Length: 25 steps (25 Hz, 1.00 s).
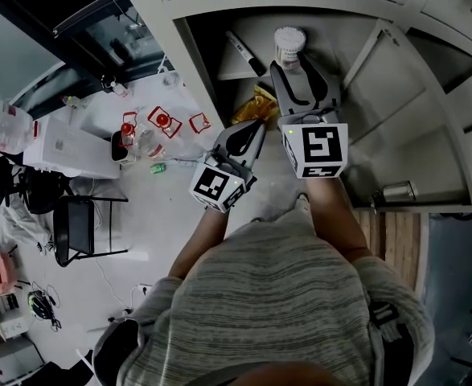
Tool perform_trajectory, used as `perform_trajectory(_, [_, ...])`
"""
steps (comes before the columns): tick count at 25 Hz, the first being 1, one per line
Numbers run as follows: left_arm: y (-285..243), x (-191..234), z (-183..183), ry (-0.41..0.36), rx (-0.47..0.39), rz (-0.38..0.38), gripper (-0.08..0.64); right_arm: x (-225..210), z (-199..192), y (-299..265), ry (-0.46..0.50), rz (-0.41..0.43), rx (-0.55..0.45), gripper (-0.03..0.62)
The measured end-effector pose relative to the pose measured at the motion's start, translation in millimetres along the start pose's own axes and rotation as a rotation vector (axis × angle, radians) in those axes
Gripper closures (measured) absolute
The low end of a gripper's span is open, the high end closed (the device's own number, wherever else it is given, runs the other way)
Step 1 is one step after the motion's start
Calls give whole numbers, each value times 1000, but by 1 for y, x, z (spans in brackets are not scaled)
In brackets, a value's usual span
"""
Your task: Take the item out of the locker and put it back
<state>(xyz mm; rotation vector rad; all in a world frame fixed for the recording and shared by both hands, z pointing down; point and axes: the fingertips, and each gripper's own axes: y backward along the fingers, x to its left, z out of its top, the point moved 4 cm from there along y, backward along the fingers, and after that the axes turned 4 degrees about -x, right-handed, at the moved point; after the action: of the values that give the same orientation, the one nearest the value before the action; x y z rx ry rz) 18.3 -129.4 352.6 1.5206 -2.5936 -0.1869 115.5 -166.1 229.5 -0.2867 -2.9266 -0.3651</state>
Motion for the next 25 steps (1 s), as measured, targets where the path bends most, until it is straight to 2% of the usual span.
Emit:
perform_trajectory(5, [-5,1,-1,-2,5,-5,552,-7,-8,-7,6,-42,34,357])
perform_trajectory(8, [-7,3,-3,0,14,-4,552,-10,-15,-14,-2,-61,68,342])
perform_trajectory(14, [-7,10,-3,2,12,6,552,-16,-25,-26,-34,-89,106,336])
perform_trajectory(21, [-9,12,-2,8,8,1,552,-20,-39,-34,-77,-84,176,337])
perform_trajectory(25, [-9,12,-3,6,3,1,552,-21,-41,-34,-88,-86,175,339])
